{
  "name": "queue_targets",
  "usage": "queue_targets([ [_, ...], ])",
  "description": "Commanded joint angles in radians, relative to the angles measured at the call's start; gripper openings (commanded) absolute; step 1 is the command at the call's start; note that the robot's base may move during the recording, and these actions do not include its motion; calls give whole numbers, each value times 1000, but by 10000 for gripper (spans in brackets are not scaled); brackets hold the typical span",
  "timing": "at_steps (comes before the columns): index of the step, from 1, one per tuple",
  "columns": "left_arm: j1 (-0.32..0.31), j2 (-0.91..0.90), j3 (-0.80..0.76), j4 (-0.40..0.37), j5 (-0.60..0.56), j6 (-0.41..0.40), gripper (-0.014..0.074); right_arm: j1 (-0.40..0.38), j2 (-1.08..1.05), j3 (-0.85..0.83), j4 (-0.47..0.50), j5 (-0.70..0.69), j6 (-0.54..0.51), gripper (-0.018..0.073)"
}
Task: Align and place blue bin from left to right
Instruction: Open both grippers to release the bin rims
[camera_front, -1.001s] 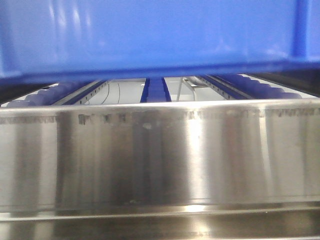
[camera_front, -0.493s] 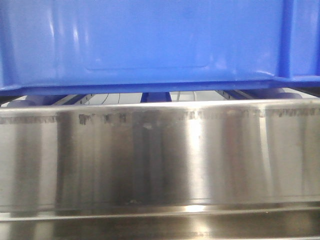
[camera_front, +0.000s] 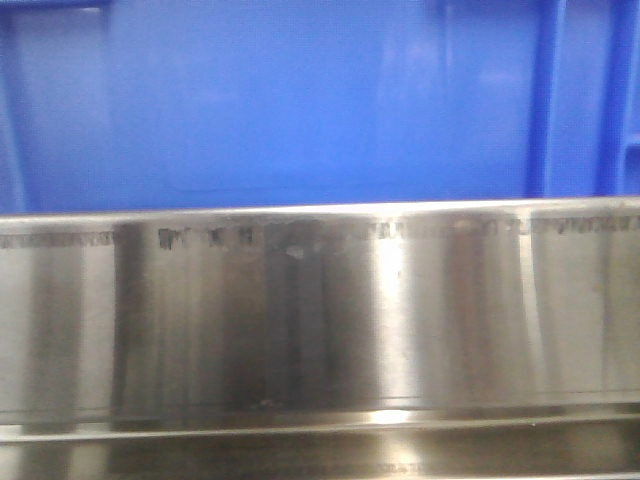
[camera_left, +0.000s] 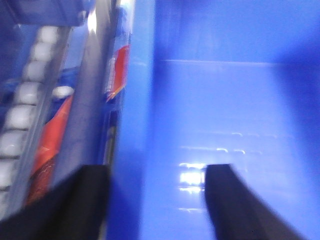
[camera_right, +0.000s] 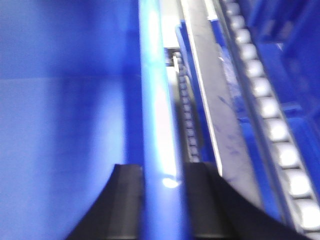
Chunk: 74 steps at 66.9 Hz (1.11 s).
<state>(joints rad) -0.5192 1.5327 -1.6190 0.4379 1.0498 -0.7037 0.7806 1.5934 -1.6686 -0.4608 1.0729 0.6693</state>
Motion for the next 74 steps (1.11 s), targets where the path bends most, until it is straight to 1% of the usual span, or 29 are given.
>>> queue_targets([
  [1,-12,-10,-9,-16,-43,-4,361,6,-9,-15,-3,-39,1,303],
  [21,-12,-23,-9,-7,-43,-4,361,6,-41,-17,-3,-27,1,298],
  [27,-12,-39,-9,-7,-43,-4,349,6,-64,-17,-3,-27,1,298],
  [32,-12,-53,-9,-7,-43,-4,307,6,-83,-17,-3,-27,1,264],
  [38,-12,-76,-9,-7,-43,-4,194,6,-109,-17,-3,-27,1,134],
  [43,-12,-96,-9,-7,-43,-4,87,6,-128,-17,-3,-27,-1,11],
  [48,-12,-116,-9,-7,-43,-4,-19,6,-146,-17,-3,-27,-1,-91],
  [50,-12,-124,-9,-7,-43,-4,-70,6,-152,-17,-3,-27,-1,-85],
  [53,-12,-136,-9,-7,-43,-4,-112,6,-164,-17,-3,-27,-1,-73],
  [60,-13,-167,-9,-21,-29,-4,-111,8,-191,-17,-3,-8,-1,-68],
  [65,-23,-196,-7,-27,-12,-4,-111,15,-210,-17,-3,27,-32,-69],
  [69,-30,-220,4,-19,-32,-4,-111,22,-233,-7,-3,32,-41,-69],
  [74,-48,-272,43,-10,-84,-4,-111,35,-276,25,-7,-18,-41,-70],
])
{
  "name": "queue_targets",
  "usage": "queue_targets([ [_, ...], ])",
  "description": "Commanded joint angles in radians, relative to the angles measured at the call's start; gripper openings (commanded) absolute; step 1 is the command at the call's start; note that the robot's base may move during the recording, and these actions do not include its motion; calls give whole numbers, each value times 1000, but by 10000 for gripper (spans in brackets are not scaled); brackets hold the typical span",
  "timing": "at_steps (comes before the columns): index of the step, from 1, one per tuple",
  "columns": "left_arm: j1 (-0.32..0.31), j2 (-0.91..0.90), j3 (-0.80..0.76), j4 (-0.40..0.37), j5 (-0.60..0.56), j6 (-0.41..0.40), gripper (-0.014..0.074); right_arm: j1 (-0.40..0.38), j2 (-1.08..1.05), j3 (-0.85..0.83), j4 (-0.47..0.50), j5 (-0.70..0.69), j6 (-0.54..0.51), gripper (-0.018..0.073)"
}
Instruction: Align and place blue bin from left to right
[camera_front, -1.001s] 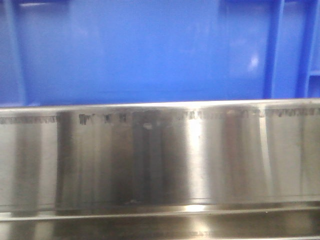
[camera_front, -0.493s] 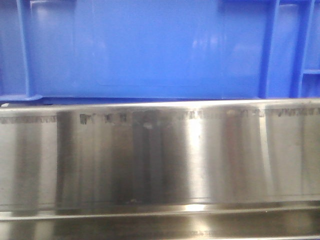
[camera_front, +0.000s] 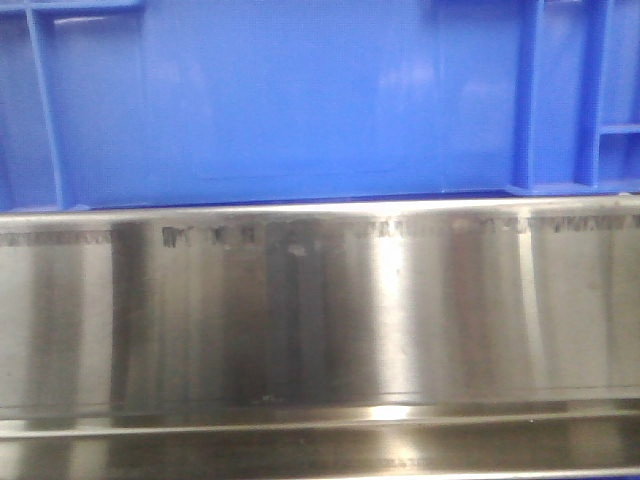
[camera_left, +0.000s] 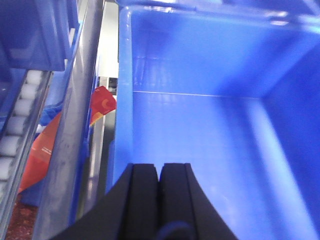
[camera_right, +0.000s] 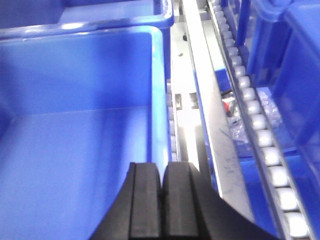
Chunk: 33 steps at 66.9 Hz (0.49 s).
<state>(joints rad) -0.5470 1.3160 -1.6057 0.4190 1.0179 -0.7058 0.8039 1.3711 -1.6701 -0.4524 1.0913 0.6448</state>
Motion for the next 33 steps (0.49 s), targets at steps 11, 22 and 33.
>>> queue_targets([
  [11,-29,-176,193,9,-196,-4,-111,27,-178,162,-16,-164,-16,-70],
  [22,-29,-315,427,9,-450,-4,-111,27,-342,390,-16,-382,-44,-70],
  [33,-29,-446,625,5,-675,-4,-111,27,-500,592,-18,-552,-64,-70],
])
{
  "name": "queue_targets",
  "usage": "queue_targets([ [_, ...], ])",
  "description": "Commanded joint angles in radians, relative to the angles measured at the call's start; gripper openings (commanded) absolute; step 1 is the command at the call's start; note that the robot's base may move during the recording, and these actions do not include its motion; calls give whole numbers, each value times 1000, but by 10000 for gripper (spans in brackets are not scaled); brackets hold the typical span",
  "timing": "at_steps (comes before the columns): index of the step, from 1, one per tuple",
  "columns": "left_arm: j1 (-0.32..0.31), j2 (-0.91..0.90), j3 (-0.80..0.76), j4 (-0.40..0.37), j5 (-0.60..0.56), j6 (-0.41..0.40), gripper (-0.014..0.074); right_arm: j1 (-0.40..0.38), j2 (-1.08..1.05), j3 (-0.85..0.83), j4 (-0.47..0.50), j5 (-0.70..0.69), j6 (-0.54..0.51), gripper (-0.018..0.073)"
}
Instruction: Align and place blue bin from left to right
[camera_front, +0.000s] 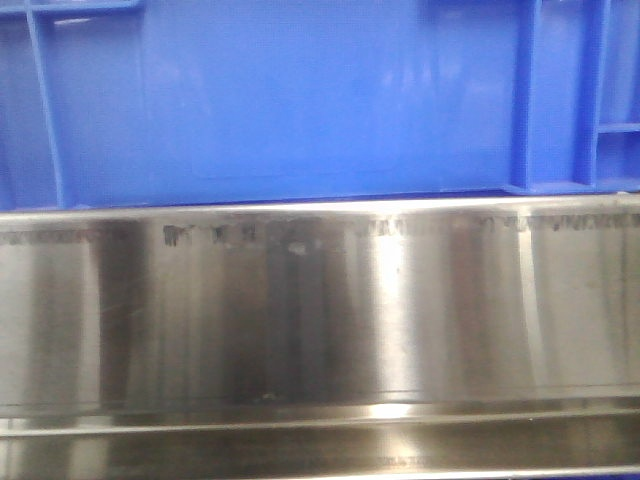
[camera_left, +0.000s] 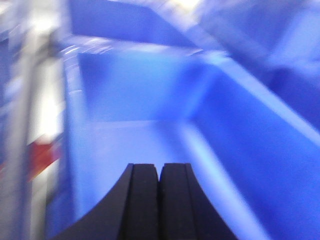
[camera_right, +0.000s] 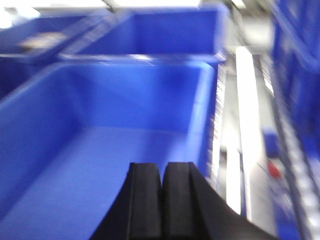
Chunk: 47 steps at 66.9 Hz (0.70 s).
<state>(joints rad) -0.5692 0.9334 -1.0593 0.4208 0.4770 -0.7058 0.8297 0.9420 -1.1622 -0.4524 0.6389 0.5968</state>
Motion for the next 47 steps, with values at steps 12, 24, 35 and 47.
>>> queue_targets([
  [12,-7,-181,249,14,-265,-4,-111,2,-216,264,-18,-194,-73,-70],
  [24,-7,-292,392,19,-329,-4,-111,2,-356,421,-18,-220,-113,-70],
  [35,-7,-374,462,13,-334,-4,-111,2,-474,484,-18,-220,-114,-70],
  [47,-7,-404,466,10,-339,-4,-111,2,-551,488,-18,-213,-114,-70],
])
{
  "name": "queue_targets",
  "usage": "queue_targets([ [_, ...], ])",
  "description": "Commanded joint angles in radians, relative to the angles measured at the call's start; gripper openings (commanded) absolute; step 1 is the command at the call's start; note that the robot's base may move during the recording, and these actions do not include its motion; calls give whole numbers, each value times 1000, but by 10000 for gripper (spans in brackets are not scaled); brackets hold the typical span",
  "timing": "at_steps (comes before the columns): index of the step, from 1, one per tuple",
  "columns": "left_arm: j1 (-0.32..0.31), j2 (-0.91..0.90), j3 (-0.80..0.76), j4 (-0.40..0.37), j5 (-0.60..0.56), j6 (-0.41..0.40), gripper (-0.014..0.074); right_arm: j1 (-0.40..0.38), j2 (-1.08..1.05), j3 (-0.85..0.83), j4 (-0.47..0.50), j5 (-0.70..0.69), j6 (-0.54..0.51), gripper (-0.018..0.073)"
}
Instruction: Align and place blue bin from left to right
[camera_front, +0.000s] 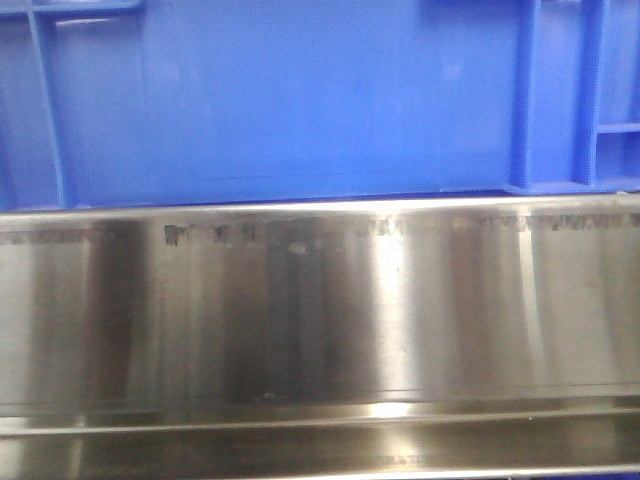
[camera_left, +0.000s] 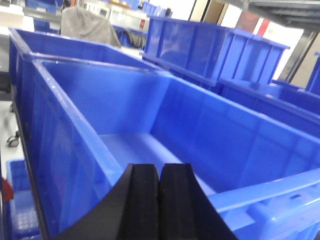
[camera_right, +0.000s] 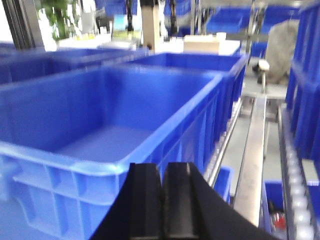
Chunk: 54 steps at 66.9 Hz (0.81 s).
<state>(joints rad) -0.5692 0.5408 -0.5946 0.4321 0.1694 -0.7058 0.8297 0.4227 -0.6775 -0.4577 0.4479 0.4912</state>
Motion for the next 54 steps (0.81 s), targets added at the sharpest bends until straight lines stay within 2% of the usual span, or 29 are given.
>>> queue_targets([
  [1,-7,-12,1,-1,-31,-4,-111,2,-36,4,-13,-22,-9,-70],
  [54,-7,-12,1,-1,-31,-4,-111,-5,-86,9,-15,-22,-11,-70],
])
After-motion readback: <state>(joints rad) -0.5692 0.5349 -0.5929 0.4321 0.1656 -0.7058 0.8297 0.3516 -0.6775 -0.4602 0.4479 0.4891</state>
